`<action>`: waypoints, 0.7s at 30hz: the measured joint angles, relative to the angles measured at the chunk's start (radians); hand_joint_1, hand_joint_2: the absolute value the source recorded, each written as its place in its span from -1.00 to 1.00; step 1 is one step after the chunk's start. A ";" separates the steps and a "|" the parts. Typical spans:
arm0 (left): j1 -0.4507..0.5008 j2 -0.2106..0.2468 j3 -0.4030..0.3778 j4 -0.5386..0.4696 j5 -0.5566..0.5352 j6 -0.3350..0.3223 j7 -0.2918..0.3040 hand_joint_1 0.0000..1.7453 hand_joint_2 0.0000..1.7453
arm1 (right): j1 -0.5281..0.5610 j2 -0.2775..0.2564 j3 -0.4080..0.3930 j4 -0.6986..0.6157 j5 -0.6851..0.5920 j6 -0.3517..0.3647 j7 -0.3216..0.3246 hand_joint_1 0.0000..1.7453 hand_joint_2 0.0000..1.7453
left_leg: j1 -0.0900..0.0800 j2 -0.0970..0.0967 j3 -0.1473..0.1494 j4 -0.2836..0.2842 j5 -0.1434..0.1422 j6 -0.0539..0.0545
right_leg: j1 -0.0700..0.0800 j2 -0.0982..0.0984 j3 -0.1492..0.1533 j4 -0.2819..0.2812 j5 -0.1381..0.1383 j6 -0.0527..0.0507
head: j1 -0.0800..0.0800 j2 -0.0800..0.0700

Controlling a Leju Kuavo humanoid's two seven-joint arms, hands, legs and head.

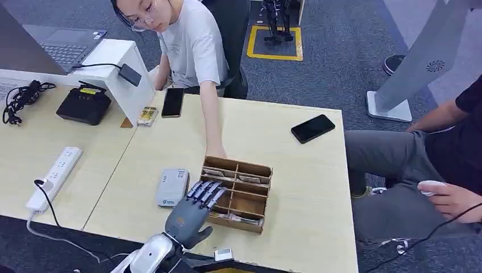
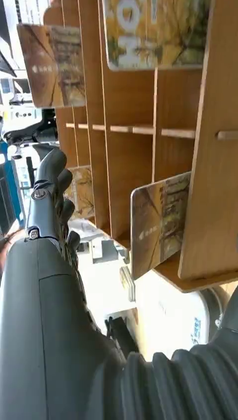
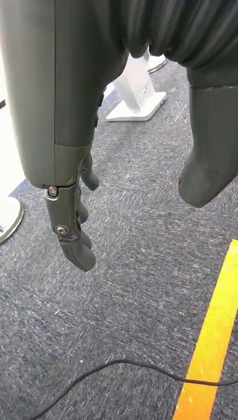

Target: Pass the card to the sensor for recognition and then transmit it.

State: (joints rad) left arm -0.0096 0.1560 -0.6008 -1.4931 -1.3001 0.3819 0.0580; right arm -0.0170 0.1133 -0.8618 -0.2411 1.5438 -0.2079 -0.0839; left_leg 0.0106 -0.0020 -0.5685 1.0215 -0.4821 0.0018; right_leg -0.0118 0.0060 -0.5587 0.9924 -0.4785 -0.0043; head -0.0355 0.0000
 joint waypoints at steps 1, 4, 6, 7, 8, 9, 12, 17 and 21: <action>0.000 0.000 0.005 0.000 0.000 0.001 0.000 -1.00 1.00 | 0.000 0.000 0.000 0.000 0.000 0.000 0.000 -1.00 1.00 | 0.000 0.000 0.000 0.000 0.000 0.000 | 0.000 0.000 0.000 0.000 0.000 0.000 | 0.000 0.000; 0.000 0.000 0.020 0.000 0.002 0.002 0.003 -1.00 1.00 | 0.000 0.000 0.000 0.000 0.003 0.002 0.002 -1.00 1.00 | 0.000 0.000 0.000 0.000 0.000 0.000 | 0.000 0.000 0.000 0.000 0.000 0.000 | 0.000 0.000; 0.000 0.000 0.030 0.000 0.003 0.003 0.004 -1.00 1.00 | 0.000 0.000 0.000 0.000 0.003 0.002 0.002 -1.00 1.00 | 0.000 0.000 0.000 0.000 0.000 0.000 | 0.000 0.000 0.000 0.000 0.000 0.000 | 0.000 0.000; 0.000 -0.001 0.034 0.000 0.003 0.004 0.004 -1.00 1.00 | 0.000 0.000 0.000 0.000 0.003 0.002 0.002 -1.00 1.00 | 0.000 0.000 0.000 0.000 0.000 0.000 | 0.000 0.000 0.000 0.000 0.000 0.000 | 0.000 0.000; 0.000 0.000 0.037 0.000 0.003 0.004 0.004 -1.00 1.00 | 0.000 0.000 0.000 0.000 0.003 0.002 0.002 -1.00 1.00 | 0.000 0.000 0.000 0.000 0.000 0.000 | 0.000 0.000 0.000 0.000 0.000 0.000 | 0.000 0.000; 0.000 0.000 0.037 0.000 0.003 0.004 0.004 -1.00 1.00 | 0.000 0.000 0.000 0.000 0.003 0.002 0.002 -1.00 1.00 | 0.000 0.000 0.000 0.000 0.000 0.000 | 0.000 0.000 0.000 0.000 0.000 0.000 | 0.000 0.000; 0.001 -0.002 0.040 0.000 0.013 0.003 0.002 -1.00 1.00 | 0.000 0.000 0.000 0.000 0.004 0.004 0.002 -1.00 1.00 | 0.000 0.000 0.000 0.000 0.000 0.000 | 0.000 0.000 0.000 0.000 0.000 0.000 | 0.000 0.000; 0.006 -0.006 0.049 0.000 0.048 -0.007 -0.030 -1.00 1.00 | 0.000 0.000 -0.002 0.000 0.007 0.006 0.002 -1.00 1.00 | 0.000 0.000 0.000 0.000 0.000 0.000 | 0.000 0.000 0.000 0.000 0.000 0.000 | 0.000 0.000; 0.014 -0.008 0.052 -0.011 0.111 -0.032 -0.068 -1.00 1.00 | 0.001 0.000 -0.010 0.000 0.010 0.008 0.002 -1.00 1.00 | 0.000 0.000 0.000 0.000 0.000 0.000 | 0.000 0.000 0.000 0.000 0.000 0.000 | 0.000 0.000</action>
State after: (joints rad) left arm 0.0047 0.1484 -0.5486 -1.5042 -1.1886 0.3498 -0.0096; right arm -0.0164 0.1133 -0.8713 -0.2415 1.5538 -0.2003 -0.0820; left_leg 0.0106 -0.0021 -0.5685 1.0215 -0.4821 0.0018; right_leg -0.0118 0.0060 -0.5586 0.9924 -0.4785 -0.0043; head -0.0355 0.0000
